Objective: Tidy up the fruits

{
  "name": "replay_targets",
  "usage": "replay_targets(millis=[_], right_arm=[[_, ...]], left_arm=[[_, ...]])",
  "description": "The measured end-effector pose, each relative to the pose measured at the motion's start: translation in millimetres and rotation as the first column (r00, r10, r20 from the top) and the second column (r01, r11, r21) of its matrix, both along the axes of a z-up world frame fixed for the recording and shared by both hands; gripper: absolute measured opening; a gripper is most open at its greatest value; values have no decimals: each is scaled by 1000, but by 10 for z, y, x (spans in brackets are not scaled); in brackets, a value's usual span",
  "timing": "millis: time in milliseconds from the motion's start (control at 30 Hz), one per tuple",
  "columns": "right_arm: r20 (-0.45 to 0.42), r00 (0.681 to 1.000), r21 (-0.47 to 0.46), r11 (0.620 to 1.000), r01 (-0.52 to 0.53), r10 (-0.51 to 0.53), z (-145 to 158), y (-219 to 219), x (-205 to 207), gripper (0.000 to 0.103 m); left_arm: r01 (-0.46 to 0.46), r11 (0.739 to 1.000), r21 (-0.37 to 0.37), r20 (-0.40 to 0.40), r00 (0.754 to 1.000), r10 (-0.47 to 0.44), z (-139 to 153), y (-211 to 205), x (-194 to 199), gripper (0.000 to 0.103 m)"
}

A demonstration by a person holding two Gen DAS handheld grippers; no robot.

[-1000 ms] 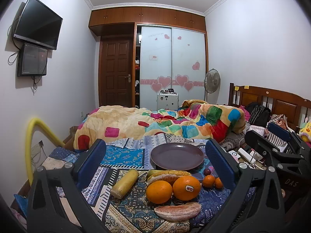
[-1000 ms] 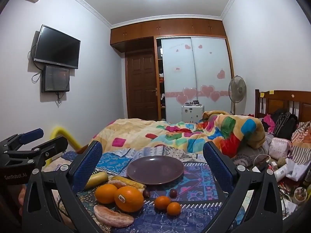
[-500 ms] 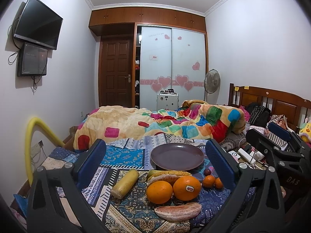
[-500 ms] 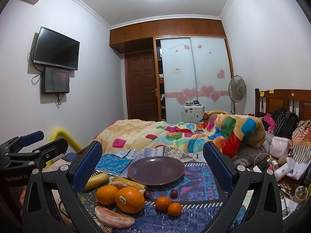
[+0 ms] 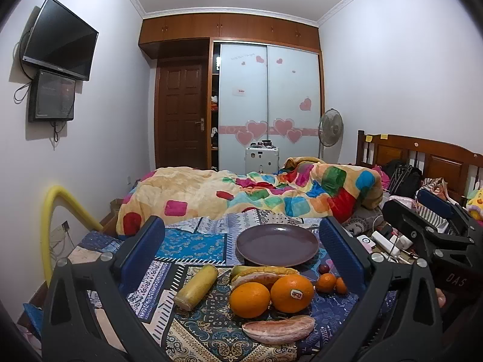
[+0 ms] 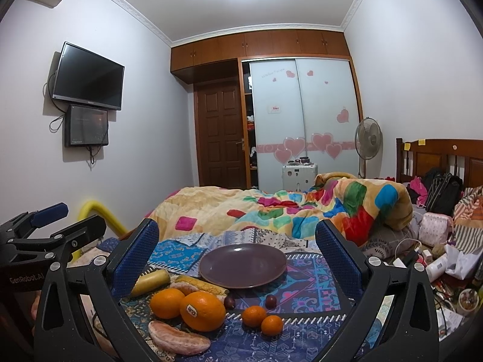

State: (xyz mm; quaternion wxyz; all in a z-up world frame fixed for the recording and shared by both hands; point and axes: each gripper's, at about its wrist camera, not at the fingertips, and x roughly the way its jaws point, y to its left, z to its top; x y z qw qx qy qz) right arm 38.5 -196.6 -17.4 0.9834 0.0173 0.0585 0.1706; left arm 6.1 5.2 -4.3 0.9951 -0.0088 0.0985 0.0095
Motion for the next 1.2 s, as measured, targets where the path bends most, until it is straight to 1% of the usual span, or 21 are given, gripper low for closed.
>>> replay_targets(millis=[767, 900, 1067, 1133, 1200], right_arm=[[-11, 1000, 9, 1000, -9, 9, -30, 8, 13, 103], [-17, 1000, 4, 1000, -13, 13, -58, 15, 32, 103], [-37, 999, -11, 1000, -17, 16, -139, 41, 84, 103], [-50, 999, -24, 1000, -18, 17, -185, 49, 122, 103], [-66, 998, -37, 999, -24, 21, -239, 57, 161, 103]], left_arm=[[-6, 1000, 4, -1, 1000, 6, -20, 5, -10, 103], [-8, 1000, 0, -9, 1000, 8, -46, 32, 16, 103], [-1, 1000, -10, -39, 999, 1, -140, 87, 101, 103], [0, 1000, -19, -54, 999, -1, -192, 119, 146, 101], [0, 1000, -26, -89, 996, -2, -260, 169, 217, 91]])
